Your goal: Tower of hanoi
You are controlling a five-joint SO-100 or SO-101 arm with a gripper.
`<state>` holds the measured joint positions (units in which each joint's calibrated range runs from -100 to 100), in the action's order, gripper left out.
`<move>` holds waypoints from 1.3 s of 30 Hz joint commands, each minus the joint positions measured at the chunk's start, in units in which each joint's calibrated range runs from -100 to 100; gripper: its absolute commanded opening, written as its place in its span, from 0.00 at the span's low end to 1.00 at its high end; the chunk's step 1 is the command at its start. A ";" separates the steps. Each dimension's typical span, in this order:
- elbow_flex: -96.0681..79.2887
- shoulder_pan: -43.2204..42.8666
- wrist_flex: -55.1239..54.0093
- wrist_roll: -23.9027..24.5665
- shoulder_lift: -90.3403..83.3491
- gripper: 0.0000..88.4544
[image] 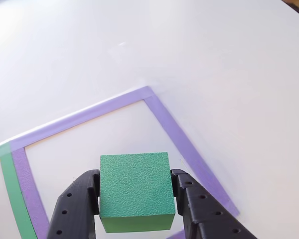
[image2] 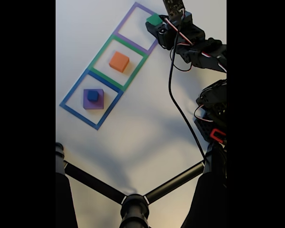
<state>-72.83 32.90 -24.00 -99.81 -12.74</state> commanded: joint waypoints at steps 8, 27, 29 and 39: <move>8.45 -2.36 -14.97 -0.19 16.82 0.06; 10.27 -2.90 -22.66 -0.19 25.80 0.08; 10.27 -2.97 -23.14 -0.19 26.12 0.10; 9.81 -2.74 -24.60 -0.19 27.40 0.18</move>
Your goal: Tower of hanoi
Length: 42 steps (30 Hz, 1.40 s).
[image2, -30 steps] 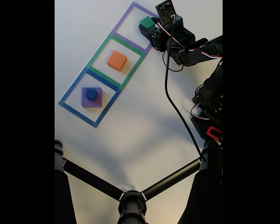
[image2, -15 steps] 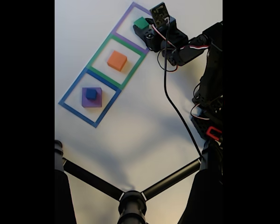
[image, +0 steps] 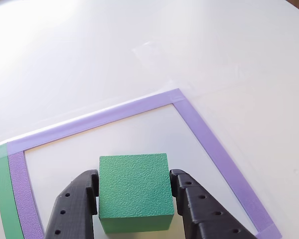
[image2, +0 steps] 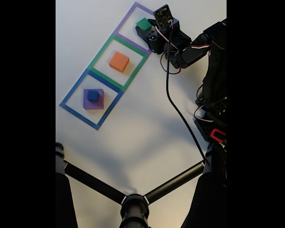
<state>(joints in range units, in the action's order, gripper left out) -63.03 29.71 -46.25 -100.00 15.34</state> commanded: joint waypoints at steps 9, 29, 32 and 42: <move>-0.35 1.52 -2.84 0.00 -1.40 0.29; 28.27 -1.30 69.52 0.00 -38.82 0.00; 38.27 -3.82 88.46 0.00 -42.99 0.00; 71.16 -16.40 139.45 0.00 -44.19 0.00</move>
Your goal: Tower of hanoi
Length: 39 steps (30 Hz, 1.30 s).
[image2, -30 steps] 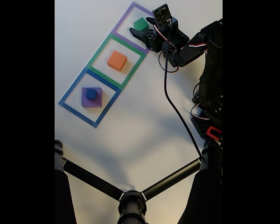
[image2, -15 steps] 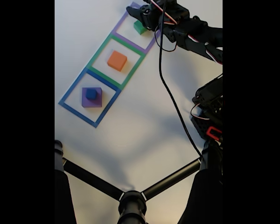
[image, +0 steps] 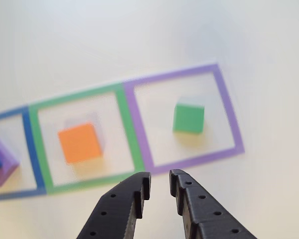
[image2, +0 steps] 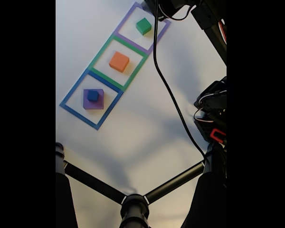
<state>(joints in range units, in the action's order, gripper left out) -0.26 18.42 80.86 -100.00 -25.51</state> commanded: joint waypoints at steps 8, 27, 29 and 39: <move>9.12 -14.34 15.90 0.00 -3.89 0.05; -28.05 -24.87 -11.13 0.00 -19.60 0.20; -33.14 -25.17 -15.91 0.00 -22.32 0.26; -55.49 -26.62 -39.70 0.00 -28.81 0.36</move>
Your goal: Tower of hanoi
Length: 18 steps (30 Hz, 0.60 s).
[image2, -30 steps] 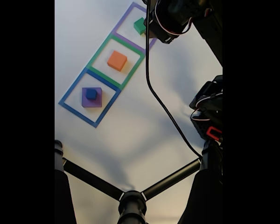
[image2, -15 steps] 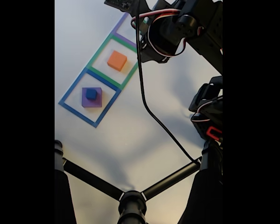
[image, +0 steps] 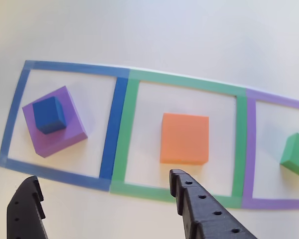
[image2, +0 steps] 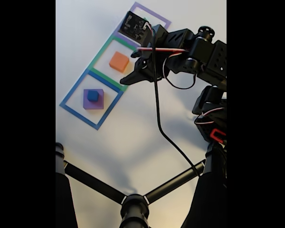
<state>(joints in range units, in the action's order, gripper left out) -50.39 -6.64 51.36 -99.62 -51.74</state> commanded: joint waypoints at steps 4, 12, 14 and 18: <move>-18.45 -2.09 -29.79 -0.38 -1.30 0.40; -29.99 -4.76 -53.18 -0.38 5.67 0.44; -31.08 -5.22 -58.60 -0.38 8.96 0.45; -32.17 -6.59 -68.31 -0.38 15.77 0.46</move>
<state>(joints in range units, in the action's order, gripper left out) -82.12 -11.73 -7.34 -99.62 -40.56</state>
